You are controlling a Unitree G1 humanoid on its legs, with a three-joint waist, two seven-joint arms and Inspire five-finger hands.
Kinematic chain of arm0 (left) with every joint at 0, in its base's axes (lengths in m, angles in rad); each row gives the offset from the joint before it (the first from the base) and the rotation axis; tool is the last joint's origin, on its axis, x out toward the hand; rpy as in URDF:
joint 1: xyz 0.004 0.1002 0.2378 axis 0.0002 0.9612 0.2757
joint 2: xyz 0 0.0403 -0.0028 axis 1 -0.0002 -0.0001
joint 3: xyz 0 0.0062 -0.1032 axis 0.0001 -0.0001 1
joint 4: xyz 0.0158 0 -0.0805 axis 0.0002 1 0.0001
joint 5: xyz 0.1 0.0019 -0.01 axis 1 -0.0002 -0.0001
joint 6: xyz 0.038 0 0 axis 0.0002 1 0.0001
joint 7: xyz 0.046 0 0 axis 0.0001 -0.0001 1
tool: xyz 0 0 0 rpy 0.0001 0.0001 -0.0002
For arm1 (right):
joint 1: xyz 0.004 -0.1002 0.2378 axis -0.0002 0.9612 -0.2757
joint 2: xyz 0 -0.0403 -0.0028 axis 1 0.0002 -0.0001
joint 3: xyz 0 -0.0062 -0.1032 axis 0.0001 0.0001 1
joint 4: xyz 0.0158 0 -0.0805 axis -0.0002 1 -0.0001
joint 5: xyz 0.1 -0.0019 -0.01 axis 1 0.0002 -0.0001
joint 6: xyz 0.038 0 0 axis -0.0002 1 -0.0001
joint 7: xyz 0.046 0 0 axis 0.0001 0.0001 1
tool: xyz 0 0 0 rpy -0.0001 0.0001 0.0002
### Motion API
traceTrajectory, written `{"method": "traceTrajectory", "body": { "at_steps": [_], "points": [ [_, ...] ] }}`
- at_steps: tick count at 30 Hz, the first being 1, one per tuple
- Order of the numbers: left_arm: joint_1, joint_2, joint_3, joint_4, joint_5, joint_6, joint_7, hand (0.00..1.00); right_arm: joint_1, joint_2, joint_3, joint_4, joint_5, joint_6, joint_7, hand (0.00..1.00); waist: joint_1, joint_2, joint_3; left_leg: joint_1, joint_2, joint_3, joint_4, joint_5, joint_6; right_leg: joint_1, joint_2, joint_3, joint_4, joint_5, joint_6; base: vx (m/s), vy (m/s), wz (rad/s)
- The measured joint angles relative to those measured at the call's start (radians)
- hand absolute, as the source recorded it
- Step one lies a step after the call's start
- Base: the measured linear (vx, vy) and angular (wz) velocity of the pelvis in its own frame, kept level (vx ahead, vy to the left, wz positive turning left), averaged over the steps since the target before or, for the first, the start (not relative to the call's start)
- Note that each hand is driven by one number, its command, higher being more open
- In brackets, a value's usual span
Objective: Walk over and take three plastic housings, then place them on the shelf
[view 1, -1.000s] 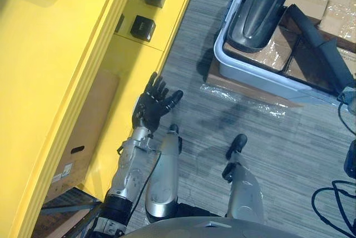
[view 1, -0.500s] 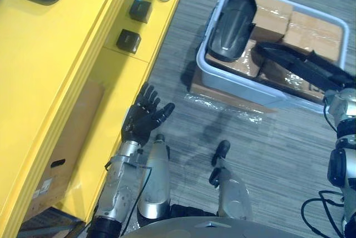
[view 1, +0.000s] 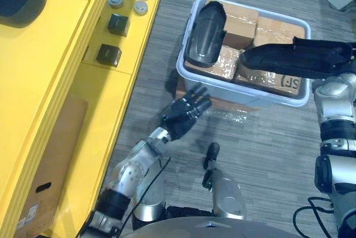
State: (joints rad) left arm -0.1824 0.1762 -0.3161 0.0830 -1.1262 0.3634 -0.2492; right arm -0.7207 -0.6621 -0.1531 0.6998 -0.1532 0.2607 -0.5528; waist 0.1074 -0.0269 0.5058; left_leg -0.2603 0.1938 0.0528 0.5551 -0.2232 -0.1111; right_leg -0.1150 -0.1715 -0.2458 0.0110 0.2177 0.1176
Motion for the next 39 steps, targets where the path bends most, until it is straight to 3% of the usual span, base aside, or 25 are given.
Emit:
{"method": "traceTrajectory", "body": {
  "at_steps": [4,9,10,22,26,30,34,39],
  "points": [
    [-0.116,-0.001,-0.020,0.128,-0.122,0.122,0.003,1.00,-0.009,0.000,0.017,-0.034,-0.046,-0.049,0.001,0.00,-0.031,-0.009,0.000,0.009,0.005,0.019,0.003,-0.004,0.000,-0.004,0.001,0.014,0.000,-0.002,-0.001,-0.03,0.039,-0.14],
    [-0.199,-0.002,-0.024,0.192,-0.217,0.188,0.007,1.00,-0.053,0.000,0.044,-0.050,-0.081,-0.127,0.000,0.00,-0.076,-0.010,0.000,0.012,0.009,0.037,0.015,-0.014,0.001,-0.012,0.003,0.034,0.000,0.001,0.001,-0.02,0.040,-0.13],
    [-0.228,-0.002,-0.026,0.224,-0.284,0.204,0.011,1.00,-0.057,0.000,0.049,-0.057,-0.119,-0.166,-0.005,0.00,-0.088,-0.010,0.000,0.015,0.009,0.043,0.018,-0.018,0.003,-0.013,0.002,0.040,0.000,0.002,0.002,0.00,0.040,-0.12],
    [-0.331,-0.004,-0.004,0.308,-0.490,0.180,0.030,1.00,-0.076,-0.001,0.098,-0.130,-0.244,-0.422,-0.069,0.00,-0.164,-0.006,-0.002,0.101,0.002,0.105,-0.047,-0.016,0.003,0.002,-0.006,0.092,0.006,0.004,0.006,0.02,0.032,-0.12],
    [-0.341,-0.015,-0.002,0.311,-0.536,0.157,0.050,1.00,0.007,-0.006,0.099,-0.217,-0.278,-0.510,-0.101,0.00,-0.178,-0.001,-0.005,0.138,-0.002,0.119,-0.067,-0.014,0.003,0.024,-0.008,0.098,0.004,0.001,0.006,0.01,0.020,-0.06],
    [-0.342,-0.032,-0.008,0.347,-0.557,0.154,0.097,1.00,0.109,-0.007,0.112,-0.283,-0.375,-0.600,-0.126,0.00,-0.191,0.025,-0.020,0.177,-0.009,0.129,-0.092,-0.010,0.003,0.051,-0.015,0.098,-0.004,-0.006,0.007,0.00,0.007,-0.03],
    [-0.337,-0.036,-0.053,0.394,-0.553,0.164,0.140,1.00,0.174,-0.001,0.138,-0.306,-0.424,-0.632,-0.133,0.00,-0.191,0.045,-0.047,0.197,-0.013,0.133,-0.125,0.004,-0.003,0.070,-0.015,0.092,-0.033,-0.006,0.007,0.00,0.000,0.00],
    [-0.333,-0.045,-0.091,0.396,-0.552,0.195,0.159,1.00,0.204,0.032,0.157,-0.323,-0.469,-0.689,-0.134,0.00,-0.194,0.047,-0.065,0.216,-0.010,0.133,-0.148,0.010,-0.008,0.086,-0.007,0.087,-0.048,-0.005,0.005,0.03,-0.015,0.00]
  ]
}}
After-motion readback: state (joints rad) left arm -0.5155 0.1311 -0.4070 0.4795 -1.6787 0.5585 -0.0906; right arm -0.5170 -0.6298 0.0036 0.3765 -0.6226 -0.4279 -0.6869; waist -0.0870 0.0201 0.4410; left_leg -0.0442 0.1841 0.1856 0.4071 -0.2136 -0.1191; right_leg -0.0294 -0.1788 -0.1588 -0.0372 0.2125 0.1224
